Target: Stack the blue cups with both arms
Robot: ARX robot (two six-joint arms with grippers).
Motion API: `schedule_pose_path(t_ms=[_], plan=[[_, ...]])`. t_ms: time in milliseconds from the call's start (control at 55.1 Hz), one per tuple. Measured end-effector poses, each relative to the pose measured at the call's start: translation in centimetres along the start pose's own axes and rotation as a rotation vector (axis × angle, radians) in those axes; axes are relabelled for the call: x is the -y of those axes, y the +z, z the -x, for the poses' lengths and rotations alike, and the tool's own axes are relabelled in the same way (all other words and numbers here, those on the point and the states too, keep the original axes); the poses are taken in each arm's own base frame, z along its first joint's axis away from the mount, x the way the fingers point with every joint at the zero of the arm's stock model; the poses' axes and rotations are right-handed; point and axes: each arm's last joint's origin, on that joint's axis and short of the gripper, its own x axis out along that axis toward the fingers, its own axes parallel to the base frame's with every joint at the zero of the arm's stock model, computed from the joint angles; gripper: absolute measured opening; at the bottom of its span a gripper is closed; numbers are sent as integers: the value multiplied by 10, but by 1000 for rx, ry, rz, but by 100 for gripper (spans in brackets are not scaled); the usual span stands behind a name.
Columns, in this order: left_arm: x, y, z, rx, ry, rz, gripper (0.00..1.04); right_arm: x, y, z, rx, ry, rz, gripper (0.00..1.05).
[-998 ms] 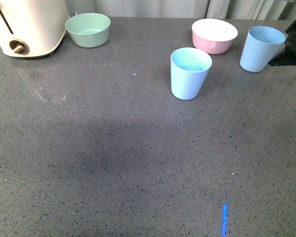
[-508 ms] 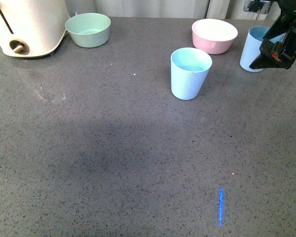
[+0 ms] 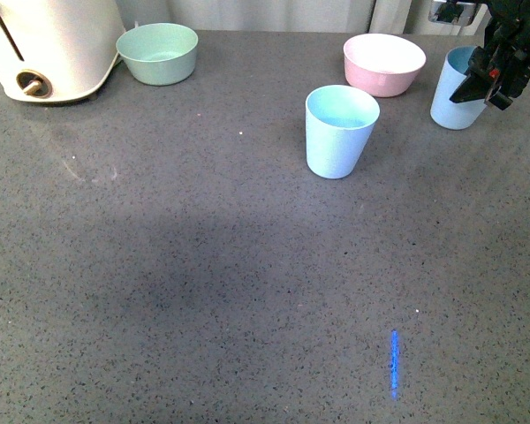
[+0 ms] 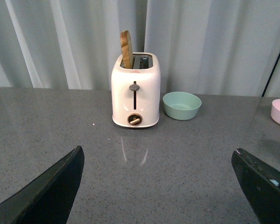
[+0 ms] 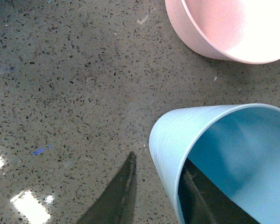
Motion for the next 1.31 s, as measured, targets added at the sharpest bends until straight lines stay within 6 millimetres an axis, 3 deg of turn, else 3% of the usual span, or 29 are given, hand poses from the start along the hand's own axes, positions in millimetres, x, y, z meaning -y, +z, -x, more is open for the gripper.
schedule_pose_path(t_ms=[127, 308, 435, 653, 798, 980, 1306], plan=[[0, 0, 0, 0, 0, 0, 96, 1, -2, 3, -1, 3, -5, 1], [0, 0, 0, 0, 0, 0, 96, 1, -3, 15, 3, 2, -8, 2], [0, 0, 0, 0, 0, 0, 96, 2, 1, 43, 31, -5, 3, 2], [0, 0, 0, 0, 0, 0, 96, -11, 34, 104, 167, 2, 67, 2], [0, 0, 0, 0, 0, 0, 96, -35, 64, 123, 230, 38, 136, 2], [0, 0, 0, 0, 0, 0, 96, -75, 93, 113, 251, 147, 213, 2], [0, 0, 0, 0, 0, 0, 96, -94, 106, 100, 233, 190, 252, 2]])
